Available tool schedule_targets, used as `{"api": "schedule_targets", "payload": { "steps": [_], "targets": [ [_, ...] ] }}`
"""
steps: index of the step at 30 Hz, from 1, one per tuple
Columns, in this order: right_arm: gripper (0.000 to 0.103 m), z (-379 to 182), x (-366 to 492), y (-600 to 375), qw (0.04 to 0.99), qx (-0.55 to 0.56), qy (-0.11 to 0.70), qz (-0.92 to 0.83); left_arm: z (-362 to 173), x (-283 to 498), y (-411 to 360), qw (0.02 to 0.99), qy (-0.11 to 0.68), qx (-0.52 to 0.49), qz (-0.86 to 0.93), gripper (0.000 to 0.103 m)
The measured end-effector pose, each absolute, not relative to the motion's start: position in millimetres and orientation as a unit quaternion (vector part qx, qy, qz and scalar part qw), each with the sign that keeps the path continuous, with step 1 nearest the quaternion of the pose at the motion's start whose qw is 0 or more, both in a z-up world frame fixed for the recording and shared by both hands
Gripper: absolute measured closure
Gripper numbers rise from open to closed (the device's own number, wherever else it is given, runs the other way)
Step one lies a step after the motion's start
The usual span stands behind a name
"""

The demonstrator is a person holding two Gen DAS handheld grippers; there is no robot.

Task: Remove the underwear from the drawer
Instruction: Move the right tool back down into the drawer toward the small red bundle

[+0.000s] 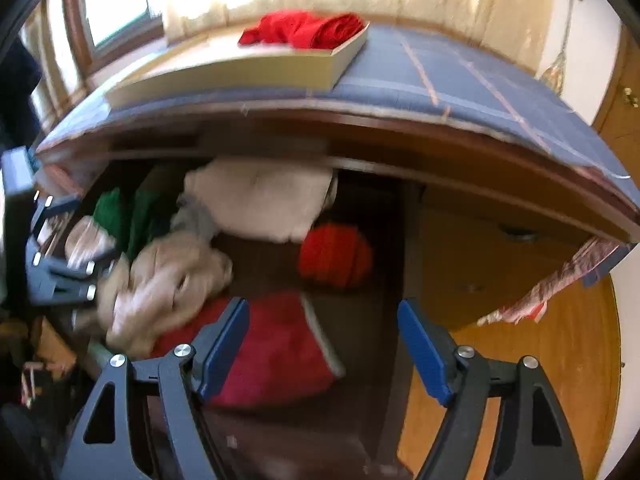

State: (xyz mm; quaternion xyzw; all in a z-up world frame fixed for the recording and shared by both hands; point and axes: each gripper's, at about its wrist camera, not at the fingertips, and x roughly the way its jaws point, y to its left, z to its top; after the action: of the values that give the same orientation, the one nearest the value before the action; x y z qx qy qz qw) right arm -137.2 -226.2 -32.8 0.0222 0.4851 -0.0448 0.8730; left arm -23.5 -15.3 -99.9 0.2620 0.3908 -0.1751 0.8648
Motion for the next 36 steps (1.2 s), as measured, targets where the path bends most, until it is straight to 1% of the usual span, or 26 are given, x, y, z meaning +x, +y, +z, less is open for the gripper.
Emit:
{"api": "schedule_targets", "payload": {
  "steps": [6, 9, 12, 15, 17, 20, 23, 25, 32, 36],
  "targets": [
    [0.025, -48.9, -143.1, -208.6, 0.832, -0.004, 0.554, -0.002, -100.2, -24.2, -17.8, 0.865, 0.389, 0.266, -0.172, 0.003],
    [0.025, -57.9, -138.2, -205.8, 0.816, 0.005, 0.577, 0.016, -100.1, -24.5, -17.3, 0.865, 0.389, 0.264, -0.173, 0.003],
    [0.025, -58.0, -131.3, -213.9, 0.817, 0.025, 0.576, 0.01, -100.2, -24.4, -16.8, 0.866, 0.389, 0.264, -0.172, 0.003],
    [0.025, -53.9, -117.3, -231.7, 0.829, 0.064, 0.555, -0.018, -100.4, -24.4, -17.3, 0.866, 0.389, 0.265, -0.167, 0.003],
    [0.025, -57.3, -103.6, -236.6, 0.832, 0.07, 0.55, -0.021, -100.4, -24.2, -17.9, 0.866, 0.39, 0.267, -0.166, 0.003],
    [0.025, -70.4, -80.8, -231.7, 0.829, 0.026, 0.559, -0.016, -100.4, -24.4, -18.0, 0.865, 0.389, 0.269, -0.167, 0.003],
    [0.025, -81.3, -66.5, -206.2, 0.827, -0.081, 0.557, 0.008, -100.8, -24.9, -18.4, 0.864, 0.389, 0.271, -0.17, 0.003],
    [0.025, -87.8, -60.2, -194.8, 0.82, -0.126, 0.558, 0.016, -100.9, -24.5, -18.7, 0.864, 0.389, 0.271, -0.171, 0.003],
    [0.025, -113.6, -30.6, -192.2, 0.791, -0.153, 0.593, 0.012, -100.6, -25.1, -19.2, 0.863, 0.39, 0.271, -0.17, 0.003],
    [0.025, -125.5, -23.0, -184.1, 0.78, -0.207, 0.591, 0.011, -99.9, -25.1, -18.7, 0.863, 0.392, 0.268, -0.172, 0.003]
  ]
}}
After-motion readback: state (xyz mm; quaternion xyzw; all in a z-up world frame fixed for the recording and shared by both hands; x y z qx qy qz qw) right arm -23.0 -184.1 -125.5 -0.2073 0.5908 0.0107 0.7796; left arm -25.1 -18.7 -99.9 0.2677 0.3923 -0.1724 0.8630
